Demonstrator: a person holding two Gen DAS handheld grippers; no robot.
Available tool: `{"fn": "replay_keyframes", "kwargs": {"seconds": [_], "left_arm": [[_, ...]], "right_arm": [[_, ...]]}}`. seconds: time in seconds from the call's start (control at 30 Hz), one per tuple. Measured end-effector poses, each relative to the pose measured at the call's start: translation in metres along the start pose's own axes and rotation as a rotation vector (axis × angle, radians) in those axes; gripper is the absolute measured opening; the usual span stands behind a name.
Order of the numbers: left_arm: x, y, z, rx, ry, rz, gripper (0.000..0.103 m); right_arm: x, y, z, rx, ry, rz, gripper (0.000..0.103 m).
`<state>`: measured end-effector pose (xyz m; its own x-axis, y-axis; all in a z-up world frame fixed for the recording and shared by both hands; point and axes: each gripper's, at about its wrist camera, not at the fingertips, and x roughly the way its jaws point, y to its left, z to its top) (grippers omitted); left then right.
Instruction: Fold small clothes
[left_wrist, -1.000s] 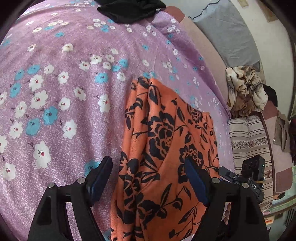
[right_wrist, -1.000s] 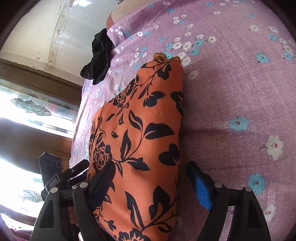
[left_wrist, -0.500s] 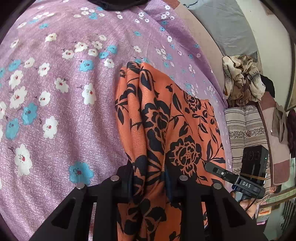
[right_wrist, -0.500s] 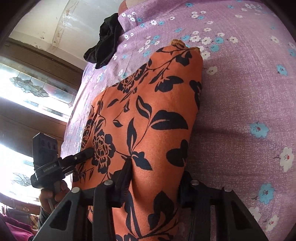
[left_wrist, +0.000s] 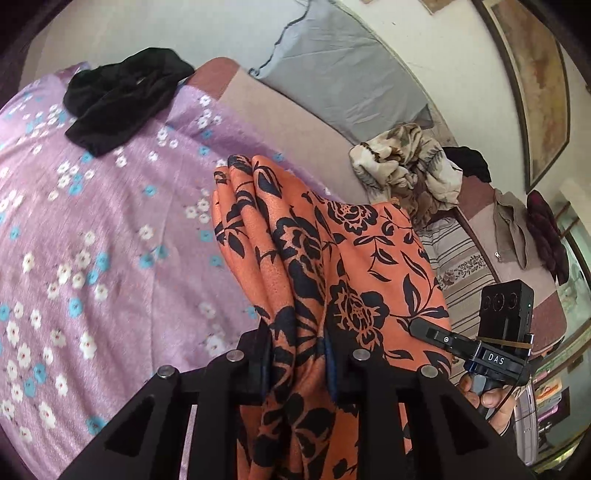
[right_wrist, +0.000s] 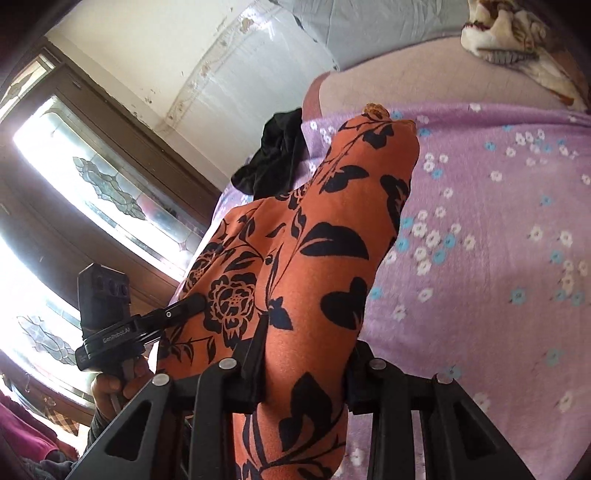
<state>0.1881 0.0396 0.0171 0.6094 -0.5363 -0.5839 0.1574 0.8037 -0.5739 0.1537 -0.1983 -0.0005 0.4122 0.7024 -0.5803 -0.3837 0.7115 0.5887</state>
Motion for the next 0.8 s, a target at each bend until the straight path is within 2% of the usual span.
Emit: {"fn": "replay_keyframes", "kwargs": {"seconds": [0.13, 0.3, 0.37, 0.4, 0.43, 0.47, 0.5, 0.53, 0.57, 0.63, 0.67, 0.77, 0.8], "left_arm": [[0.029, -0.01, 0.005, 0.03, 0.008, -0.003, 0.024], [0.086, 0.015, -0.027, -0.003, 0.102, 0.046, 0.026], [0.119, 0.037, -0.047, -0.037, 0.184, 0.106, 0.03], [0.133, 0.048, -0.057, -0.044, 0.229, 0.161, 0.03], [0.144, 0.059, -0.068, -0.054, 0.277, 0.208, 0.037], [0.141, 0.068, -0.076, -0.078, 0.273, 0.184, 0.053], [0.13, 0.071, -0.08, -0.088, 0.241, 0.19, 0.055], [0.118, 0.071, -0.08, -0.073, 0.217, 0.206, 0.056], [0.106, 0.068, -0.078, -0.041, 0.192, 0.229, 0.057], [0.081, 0.058, -0.075, 0.039, 0.148, 0.287, 0.057], [0.07, 0.054, -0.075, 0.069, 0.131, 0.309, 0.057], [0.038, 0.042, -0.076, 0.125, 0.084, 0.352, 0.062], [0.027, 0.038, -0.081, 0.128, 0.072, 0.355, 0.066]], "right_arm": [[-0.026, -0.025, 0.02, -0.013, -0.046, -0.02, 0.034], [-0.015, -0.085, 0.017, 0.052, -0.018, -0.034, 0.034], [0.003, -0.117, 0.006, 0.095, 0.021, -0.044, 0.035], [0.015, -0.136, 0.0, 0.125, 0.034, -0.064, 0.037], [0.026, -0.156, -0.009, 0.176, 0.058, -0.093, 0.041], [0.038, -0.177, -0.02, 0.239, 0.099, -0.153, 0.051], [0.045, -0.195, -0.031, 0.302, 0.136, -0.218, 0.061], [0.04, -0.203, -0.038, 0.347, 0.093, -0.173, 0.061], [0.03, -0.204, -0.04, 0.357, 0.053, -0.163, 0.061], [0.012, -0.194, -0.037, 0.314, -0.008, -0.245, 0.062], [0.003, -0.186, -0.033, 0.296, -0.043, -0.259, 0.062], [-0.013, -0.154, -0.016, 0.232, -0.109, -0.208, 0.062], [-0.015, -0.139, -0.012, 0.204, -0.116, -0.184, 0.07]]}}
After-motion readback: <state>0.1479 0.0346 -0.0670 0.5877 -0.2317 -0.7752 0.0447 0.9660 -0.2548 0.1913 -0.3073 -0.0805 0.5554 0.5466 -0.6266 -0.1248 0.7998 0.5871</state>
